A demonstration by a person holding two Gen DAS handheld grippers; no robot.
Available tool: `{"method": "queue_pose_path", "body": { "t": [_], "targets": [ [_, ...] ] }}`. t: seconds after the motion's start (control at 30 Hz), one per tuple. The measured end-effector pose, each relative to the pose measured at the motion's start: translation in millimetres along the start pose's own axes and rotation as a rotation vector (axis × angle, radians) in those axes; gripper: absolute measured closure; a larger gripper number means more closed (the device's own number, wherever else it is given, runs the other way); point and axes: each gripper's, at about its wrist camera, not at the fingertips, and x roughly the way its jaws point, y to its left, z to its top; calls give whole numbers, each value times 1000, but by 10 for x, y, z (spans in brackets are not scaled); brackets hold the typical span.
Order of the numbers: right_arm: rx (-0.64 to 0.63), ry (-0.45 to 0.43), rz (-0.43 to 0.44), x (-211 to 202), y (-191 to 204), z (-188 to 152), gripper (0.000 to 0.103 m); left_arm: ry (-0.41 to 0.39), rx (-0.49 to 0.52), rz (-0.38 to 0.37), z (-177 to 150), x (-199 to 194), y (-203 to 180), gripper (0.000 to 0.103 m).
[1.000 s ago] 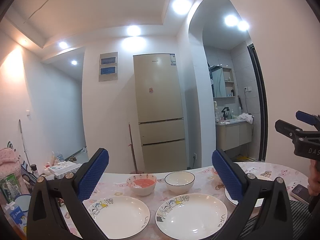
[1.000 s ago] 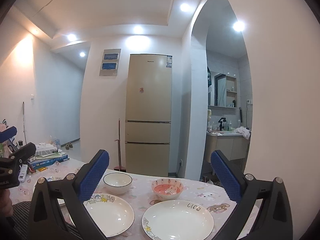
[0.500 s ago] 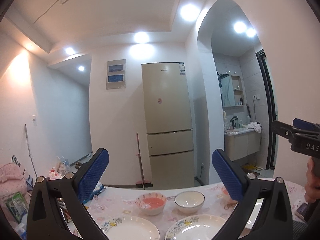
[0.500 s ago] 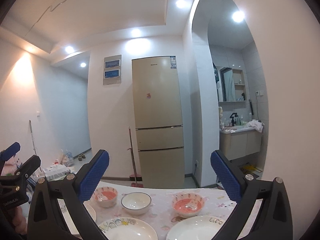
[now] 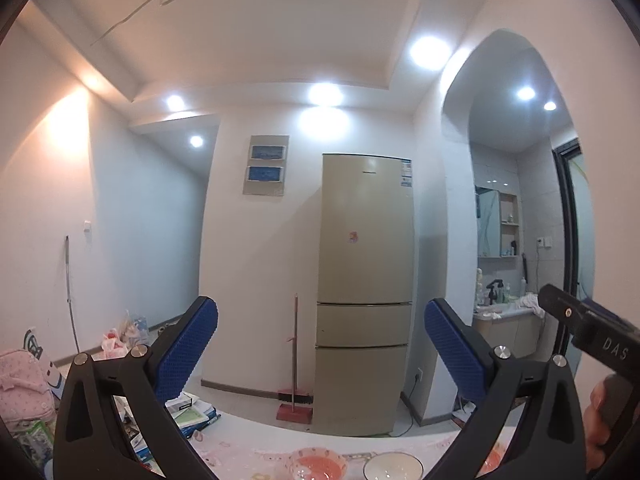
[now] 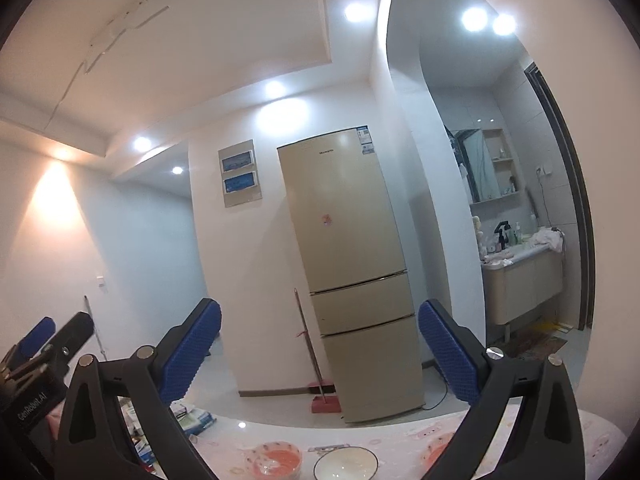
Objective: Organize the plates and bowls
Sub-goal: 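Move the left tool to a pink bowl while the right tool approaches another pink bowl, then close the left tool on a pink bowl rim while the right tool grips another pink bowl rim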
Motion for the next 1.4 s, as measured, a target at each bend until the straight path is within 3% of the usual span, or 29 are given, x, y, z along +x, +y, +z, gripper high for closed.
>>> {"method": "queue_pose_path", "body": {
  "t": [0.07, 0.13, 0.2, 0.27, 0.37, 0.47, 0.63, 0.8, 1.0, 1.13, 1.17, 1.27, 1.4],
  "targets": [
    [-47, -49, -93, 97, 97, -47, 4, 30, -18, 20, -26, 176, 86, 0],
    [-42, -54, -61, 188, 141, -98, 4, 62, -58, 34, -107, 297, 204, 0],
    [-15, -4, -13, 375, 165, -120, 4, 76, -64, 42, -194, 402, 277, 0],
    [-9, 50, -17, 606, 217, -151, 4, 105, -28, 59, -284, 545, 304, 0],
    [22, 108, -3, 899, 237, -316, 4, 182, -7, 22, -495, 790, 349, 0],
    [51, 180, 6, 1216, 226, -632, 4, 248, -19, 42, -742, 1017, 436, 0],
    [26, 308, -68, 1870, 239, -1094, 4, 366, -33, 70, -1078, 1428, 542, 0],
    [13, 502, 10, 2417, 280, -1618, 4, 516, -11, 68, -1455, 1801, 501, 1],
    [42, 659, 52, 2758, 242, -2115, 22, 665, -76, 16, -1877, 2133, 542, 20],
    [11, 745, 94, 2852, 304, -2420, 34, 752, -157, 33, -2120, 2265, 626, 60],
    [0, 766, 99, 2882, 316, -2484, 37, 786, -170, 27, -2177, 2311, 626, 64],
    [-11, 852, 118, 2978, 336, -2734, 48, 882, -183, -10, -2366, 2416, 634, 69],
    [-22, 947, 132, 3051, 370, -3022, 53, 974, -164, -9, -2551, 2499, 586, 70]
  ]
}}
